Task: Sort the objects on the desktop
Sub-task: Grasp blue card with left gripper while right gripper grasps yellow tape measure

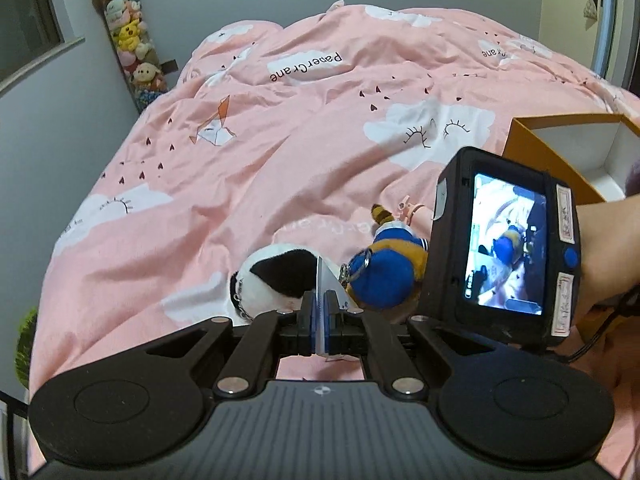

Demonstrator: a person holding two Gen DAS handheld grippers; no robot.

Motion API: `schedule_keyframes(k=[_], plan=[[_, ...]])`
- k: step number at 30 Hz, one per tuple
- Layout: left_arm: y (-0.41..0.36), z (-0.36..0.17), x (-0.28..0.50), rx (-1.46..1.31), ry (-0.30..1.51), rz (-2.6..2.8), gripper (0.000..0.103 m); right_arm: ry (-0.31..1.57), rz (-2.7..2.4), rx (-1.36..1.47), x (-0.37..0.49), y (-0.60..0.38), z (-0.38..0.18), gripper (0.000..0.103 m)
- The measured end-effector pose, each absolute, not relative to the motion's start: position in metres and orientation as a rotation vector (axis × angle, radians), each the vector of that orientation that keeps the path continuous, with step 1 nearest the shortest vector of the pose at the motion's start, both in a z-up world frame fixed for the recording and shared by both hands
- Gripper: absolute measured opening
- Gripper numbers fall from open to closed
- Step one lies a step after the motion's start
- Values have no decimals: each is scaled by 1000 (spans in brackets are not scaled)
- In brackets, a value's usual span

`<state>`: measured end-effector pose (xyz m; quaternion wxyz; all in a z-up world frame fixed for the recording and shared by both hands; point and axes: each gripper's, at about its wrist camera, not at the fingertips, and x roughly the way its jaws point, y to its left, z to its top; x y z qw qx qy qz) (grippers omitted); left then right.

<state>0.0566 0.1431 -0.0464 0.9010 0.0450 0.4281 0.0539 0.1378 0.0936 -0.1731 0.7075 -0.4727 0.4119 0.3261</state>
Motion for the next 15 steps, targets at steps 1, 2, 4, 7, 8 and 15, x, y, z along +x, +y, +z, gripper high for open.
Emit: schedule_keyframes(k=[1,2,4,7,8,15], plan=[[144,-46,56,80,888,105,3,929,711,-1033,140,91,-172,34],[143,-46,54,70,887,100,3,939,710,-1007,143,88,-169,31],[143,-45,53,53,887,87,2,955,709,-955,148,81,-158,26],[141,-41,50,26,880,68,1,1007,721,-828,158,69,-133,22],[140,-39,49,18,874,60,1,1030,737,-779,160,64,-124,22],[135,-25,37,-29,847,30,0,1152,782,-477,165,31,-78,21]])
